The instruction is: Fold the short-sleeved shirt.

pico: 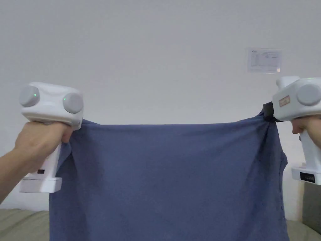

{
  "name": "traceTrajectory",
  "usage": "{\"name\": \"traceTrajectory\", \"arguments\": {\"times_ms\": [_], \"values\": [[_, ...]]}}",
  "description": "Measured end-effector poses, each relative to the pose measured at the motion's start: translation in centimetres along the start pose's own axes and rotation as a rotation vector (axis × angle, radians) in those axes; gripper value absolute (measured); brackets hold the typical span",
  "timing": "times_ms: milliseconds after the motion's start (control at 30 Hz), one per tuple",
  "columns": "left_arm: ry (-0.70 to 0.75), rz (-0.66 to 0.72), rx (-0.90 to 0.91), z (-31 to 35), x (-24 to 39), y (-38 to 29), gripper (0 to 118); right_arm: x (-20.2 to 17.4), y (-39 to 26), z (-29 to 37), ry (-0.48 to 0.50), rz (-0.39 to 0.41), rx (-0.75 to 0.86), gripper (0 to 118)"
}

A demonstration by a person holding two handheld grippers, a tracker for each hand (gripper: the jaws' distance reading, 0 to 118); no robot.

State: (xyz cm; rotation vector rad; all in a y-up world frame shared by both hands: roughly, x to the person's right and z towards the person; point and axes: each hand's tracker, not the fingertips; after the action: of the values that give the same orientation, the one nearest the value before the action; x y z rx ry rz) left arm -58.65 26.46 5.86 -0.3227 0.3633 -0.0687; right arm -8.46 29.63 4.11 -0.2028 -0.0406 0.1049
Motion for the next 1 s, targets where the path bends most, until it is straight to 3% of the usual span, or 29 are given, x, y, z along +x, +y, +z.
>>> {"name": "traceTrajectory", "arguments": {"times_ms": [100,467,600,767,933,1000], "values": [[0.024,-0.001,0.001,-2.6,1.1,0.2,2,-0.4,0.2,-2.3,-0.002,-0.03,0.006,1],[0.047,-0.028,-0.026,-12.1,4.4,-2.2,2,-3.0,-3.3,-9.8,-0.031,-0.007,-0.024,1],[0.031,-0.023,-0.068,-14.9,5.7,-7.5,2,-3.9,-8.6,-11.7,-0.04,-0.017,-0.04,1],[-0.012,-0.064,-0.204,-16.1,5.5,-17.2,2,-3.5,-18.5,-12.3,0.019,-0.04,-0.184,1],[-0.084,-0.113,-0.304,-11.9,2.8,-27.9,2,-3.9,-29.2,-5.8,0.077,-0.017,-0.293,1],[-0.1,-0.07,-0.346,-9.3,1.0,-31.5,2,-4.0,-32.7,-2.3,0.101,-0.013,-0.334,1]]}}
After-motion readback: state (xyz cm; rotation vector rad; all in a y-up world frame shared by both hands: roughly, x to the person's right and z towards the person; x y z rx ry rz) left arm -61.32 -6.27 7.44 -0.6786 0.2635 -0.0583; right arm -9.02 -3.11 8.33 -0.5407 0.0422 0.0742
